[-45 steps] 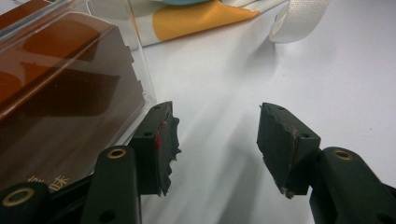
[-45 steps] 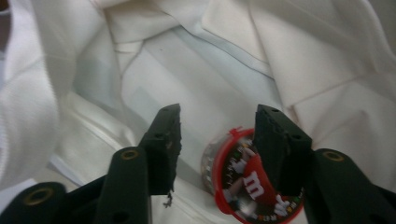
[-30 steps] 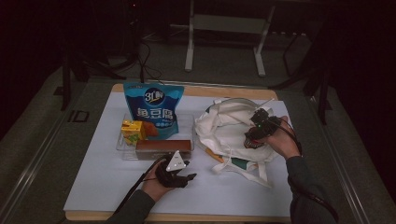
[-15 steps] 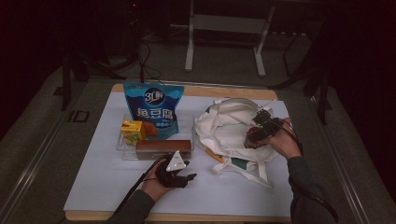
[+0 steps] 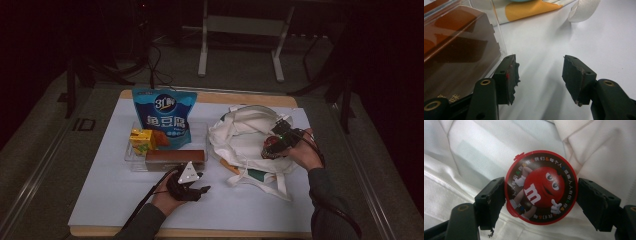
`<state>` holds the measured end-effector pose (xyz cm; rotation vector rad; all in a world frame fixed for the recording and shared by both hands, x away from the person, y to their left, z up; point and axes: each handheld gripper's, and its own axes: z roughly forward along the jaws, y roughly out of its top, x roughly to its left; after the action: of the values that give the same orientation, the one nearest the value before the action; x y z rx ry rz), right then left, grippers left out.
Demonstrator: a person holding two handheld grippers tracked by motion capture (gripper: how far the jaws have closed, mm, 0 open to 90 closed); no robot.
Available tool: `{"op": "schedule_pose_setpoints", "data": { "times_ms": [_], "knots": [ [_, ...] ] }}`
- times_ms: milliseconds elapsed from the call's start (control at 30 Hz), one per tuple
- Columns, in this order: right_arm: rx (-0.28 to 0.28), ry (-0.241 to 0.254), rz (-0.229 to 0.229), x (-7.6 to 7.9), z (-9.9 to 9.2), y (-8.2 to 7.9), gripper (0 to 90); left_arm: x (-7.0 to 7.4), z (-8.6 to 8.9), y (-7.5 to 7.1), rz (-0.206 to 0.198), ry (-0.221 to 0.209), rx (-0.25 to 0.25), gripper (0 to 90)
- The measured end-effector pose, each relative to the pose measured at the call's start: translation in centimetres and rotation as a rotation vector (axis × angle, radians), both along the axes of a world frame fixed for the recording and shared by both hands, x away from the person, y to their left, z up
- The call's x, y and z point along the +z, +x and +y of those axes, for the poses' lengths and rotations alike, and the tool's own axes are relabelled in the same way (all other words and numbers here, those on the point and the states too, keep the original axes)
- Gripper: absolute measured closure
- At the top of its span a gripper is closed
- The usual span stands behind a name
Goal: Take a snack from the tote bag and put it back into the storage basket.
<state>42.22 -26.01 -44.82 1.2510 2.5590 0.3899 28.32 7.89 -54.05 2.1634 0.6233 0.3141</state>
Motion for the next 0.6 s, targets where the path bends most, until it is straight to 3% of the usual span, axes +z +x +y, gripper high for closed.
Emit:
{"op": "schedule_pose_setpoints", "data": {
  "times_ms": [233, 467, 600],
  "knots": [
    [-0.002, -0.023, 0.031, -0.6, 0.3, 0.2, 20.7, 0.0, 0.0, 0.0, -0.001, 0.0, 0.0, 45.2],
    [-0.011, -0.025, 0.051, -1.2, 0.2, 0.4, 23.3, 0.0, 0.0, 0.0, 0.0, 0.0, 0.0, 45.2],
    [-0.02, 0.011, 0.073, -1.0, 0.3, 0.4, 24.9, 0.0, 0.0, 0.0, -0.001, 0.001, 0.001, 45.2]
  ]
}}
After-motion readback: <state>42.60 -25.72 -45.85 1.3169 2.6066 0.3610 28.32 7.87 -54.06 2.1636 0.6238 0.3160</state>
